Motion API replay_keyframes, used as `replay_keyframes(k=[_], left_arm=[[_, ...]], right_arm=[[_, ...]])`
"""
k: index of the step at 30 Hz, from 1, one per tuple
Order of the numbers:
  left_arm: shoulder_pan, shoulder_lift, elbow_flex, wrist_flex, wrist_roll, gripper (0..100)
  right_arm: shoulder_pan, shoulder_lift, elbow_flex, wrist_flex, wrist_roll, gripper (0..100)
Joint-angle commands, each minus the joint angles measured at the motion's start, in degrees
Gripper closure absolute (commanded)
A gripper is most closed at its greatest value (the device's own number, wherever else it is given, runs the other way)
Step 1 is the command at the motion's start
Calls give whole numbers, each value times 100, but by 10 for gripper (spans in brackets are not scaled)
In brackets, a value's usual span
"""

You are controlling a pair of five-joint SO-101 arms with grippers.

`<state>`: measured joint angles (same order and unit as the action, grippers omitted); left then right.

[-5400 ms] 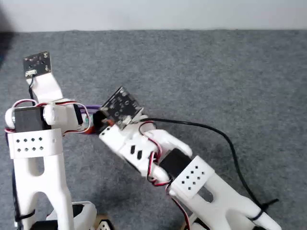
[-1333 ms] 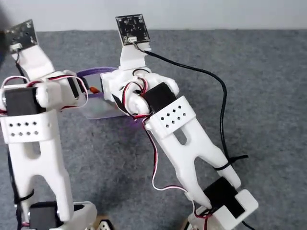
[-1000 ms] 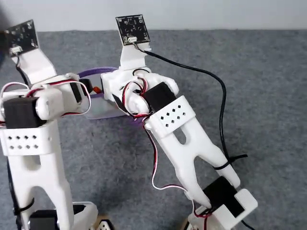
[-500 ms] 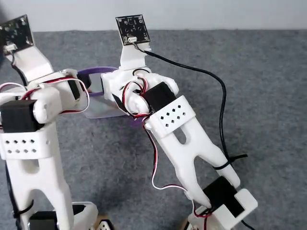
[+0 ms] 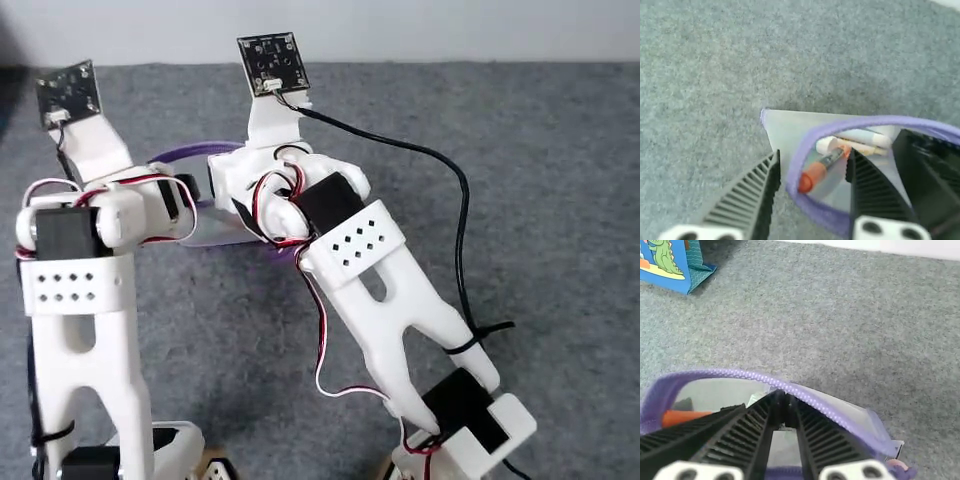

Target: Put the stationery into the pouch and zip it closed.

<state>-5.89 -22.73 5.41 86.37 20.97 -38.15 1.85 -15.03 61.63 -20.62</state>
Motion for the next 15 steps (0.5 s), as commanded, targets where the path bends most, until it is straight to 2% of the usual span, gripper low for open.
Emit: replay_keyframes(k=[1, 9, 15], left_arm=[[35, -79, -119, -132, -70, 800], [26, -70, -2264, 659, -62, 798], [-114, -70, -2730, 888, -70, 798]], right_arm=[[75, 171, 62, -13, 53, 991], [101, 163, 62, -22, 53, 991], [101, 163, 62, -22, 53, 991]])
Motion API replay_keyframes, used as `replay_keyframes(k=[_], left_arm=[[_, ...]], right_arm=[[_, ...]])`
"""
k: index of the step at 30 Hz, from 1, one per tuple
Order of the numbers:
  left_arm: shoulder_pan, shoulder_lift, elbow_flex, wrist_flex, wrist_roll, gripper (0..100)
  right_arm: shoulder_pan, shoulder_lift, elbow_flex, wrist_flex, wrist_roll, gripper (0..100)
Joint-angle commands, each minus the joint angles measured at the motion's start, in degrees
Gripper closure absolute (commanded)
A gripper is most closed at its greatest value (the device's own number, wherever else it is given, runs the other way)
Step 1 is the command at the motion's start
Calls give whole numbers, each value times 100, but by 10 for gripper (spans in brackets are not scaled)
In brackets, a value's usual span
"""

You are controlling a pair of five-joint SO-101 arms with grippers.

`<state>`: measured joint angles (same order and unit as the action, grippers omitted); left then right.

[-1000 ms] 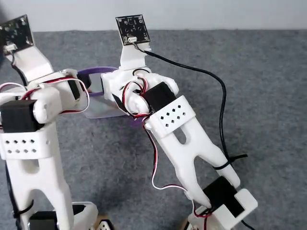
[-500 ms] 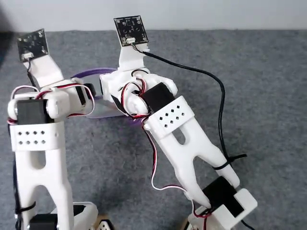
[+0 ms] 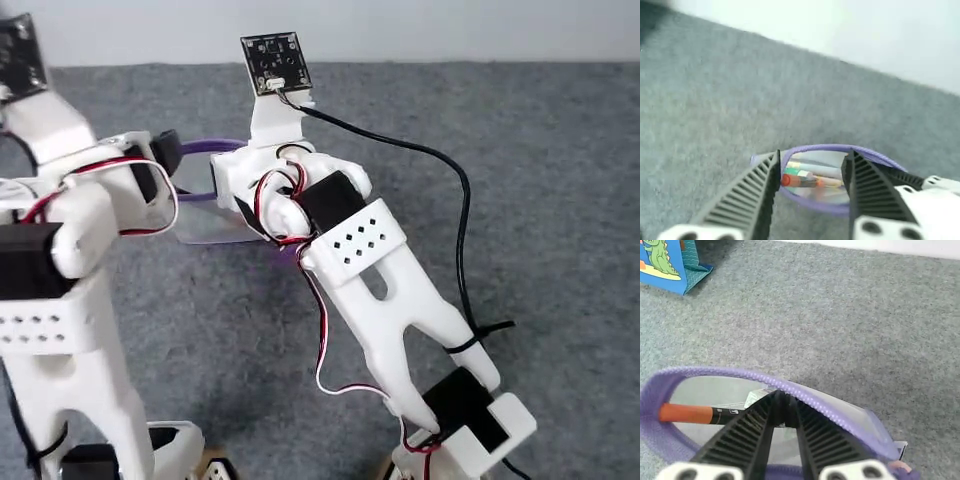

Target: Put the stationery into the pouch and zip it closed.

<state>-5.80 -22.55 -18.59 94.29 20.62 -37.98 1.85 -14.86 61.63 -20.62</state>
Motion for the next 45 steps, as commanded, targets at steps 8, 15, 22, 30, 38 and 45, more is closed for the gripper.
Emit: replay_keyframes(k=[8, 15, 22, 30, 38, 45], left_arm=[[-1574, -35, -312, 123, -325, 798], [-1354, -35, -145, 316, -396, 798], [-554, -35, 514, 149, -378, 800], [-536, -35, 1895, -844, -378, 801], [-527, -35, 2097, -941, -396, 908], [-519, -35, 2097, -941, -396, 913]], right_arm=[[84, 163, 35, -22, 53, 991], [84, 163, 35, -22, 53, 991], [84, 145, 35, -22, 53, 991], [84, 119, 35, -13, 53, 991], [92, -664, -281, 312, 53, 990], [435, -1437, -281, 2229, 229, 980]])
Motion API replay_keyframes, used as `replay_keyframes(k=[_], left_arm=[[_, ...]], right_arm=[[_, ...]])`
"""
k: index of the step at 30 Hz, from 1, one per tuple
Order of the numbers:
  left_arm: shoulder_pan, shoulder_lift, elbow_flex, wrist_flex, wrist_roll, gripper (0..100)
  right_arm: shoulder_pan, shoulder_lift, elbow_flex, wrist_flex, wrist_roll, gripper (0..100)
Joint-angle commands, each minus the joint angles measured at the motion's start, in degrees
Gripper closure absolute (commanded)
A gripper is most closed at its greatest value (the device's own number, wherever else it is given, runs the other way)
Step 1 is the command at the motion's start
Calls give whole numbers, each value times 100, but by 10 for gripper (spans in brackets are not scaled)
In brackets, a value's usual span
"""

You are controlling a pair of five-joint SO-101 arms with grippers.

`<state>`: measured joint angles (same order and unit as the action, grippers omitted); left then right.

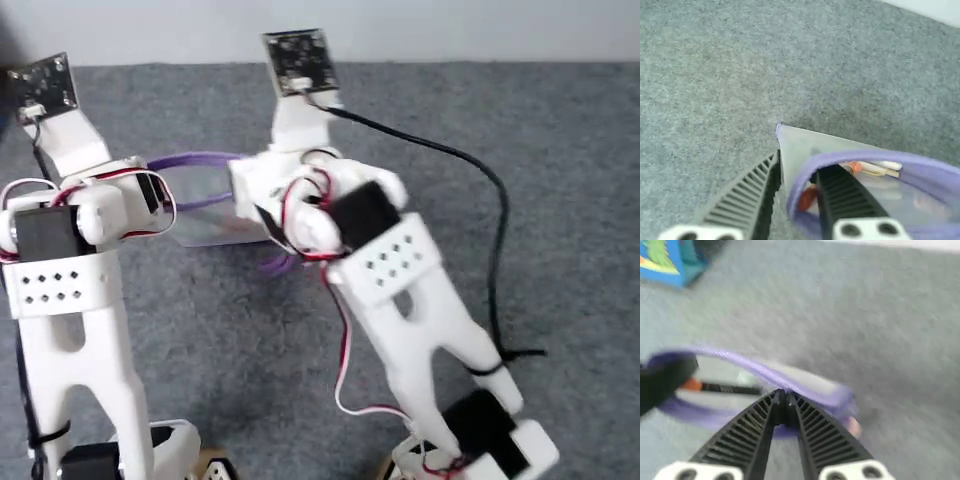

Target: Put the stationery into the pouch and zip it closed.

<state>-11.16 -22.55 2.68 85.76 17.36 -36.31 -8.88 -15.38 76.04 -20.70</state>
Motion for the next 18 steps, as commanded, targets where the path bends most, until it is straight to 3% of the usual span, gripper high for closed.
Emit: replay_keyframes(k=[1, 7, 12, 18], left_arm=[[18, -35, -31, -88, -70, 913], [18, -35, -22, -264, -53, 913], [26, -35, -22, -246, -44, 913], [26, -35, -22, -246, -44, 913]], right_arm=[[338, -374, -229, 1042, 343, 962], [338, -382, -220, 1798, 651, 774], [57, -400, 70, 2009, 958, 793], [57, -611, 1433, 1174, 1600, 798]])
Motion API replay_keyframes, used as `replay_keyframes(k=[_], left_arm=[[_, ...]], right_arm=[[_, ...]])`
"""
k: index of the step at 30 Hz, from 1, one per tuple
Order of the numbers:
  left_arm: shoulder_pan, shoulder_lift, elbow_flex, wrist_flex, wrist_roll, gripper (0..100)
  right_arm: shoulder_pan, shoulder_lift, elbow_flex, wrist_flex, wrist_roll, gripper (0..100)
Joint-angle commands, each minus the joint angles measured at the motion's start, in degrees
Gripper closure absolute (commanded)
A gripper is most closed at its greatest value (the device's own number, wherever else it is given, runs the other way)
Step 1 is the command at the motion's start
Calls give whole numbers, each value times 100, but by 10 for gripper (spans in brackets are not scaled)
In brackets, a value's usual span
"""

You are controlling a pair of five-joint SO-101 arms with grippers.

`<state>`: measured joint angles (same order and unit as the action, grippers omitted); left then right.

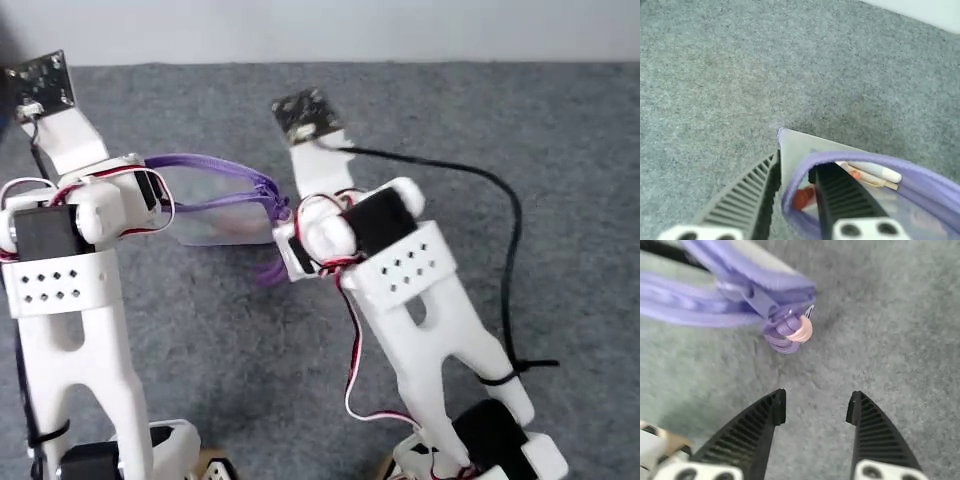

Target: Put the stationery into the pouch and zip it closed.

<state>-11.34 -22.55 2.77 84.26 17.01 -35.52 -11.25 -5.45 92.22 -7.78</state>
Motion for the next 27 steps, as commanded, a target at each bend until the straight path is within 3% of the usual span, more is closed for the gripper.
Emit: replay_keyframes(k=[1, 12, 27], left_arm=[[44, -35, -31, -97, -9, 913], [44, -35, -31, -105, -9, 913], [44, -35, -31, -123, -9, 913]], right_arm=[[-13, -497, 730, -716, 422, 797], [-40, -2563, 3956, -3934, 949, 797], [-215, -1622, 4070, -5490, 949, 801]])
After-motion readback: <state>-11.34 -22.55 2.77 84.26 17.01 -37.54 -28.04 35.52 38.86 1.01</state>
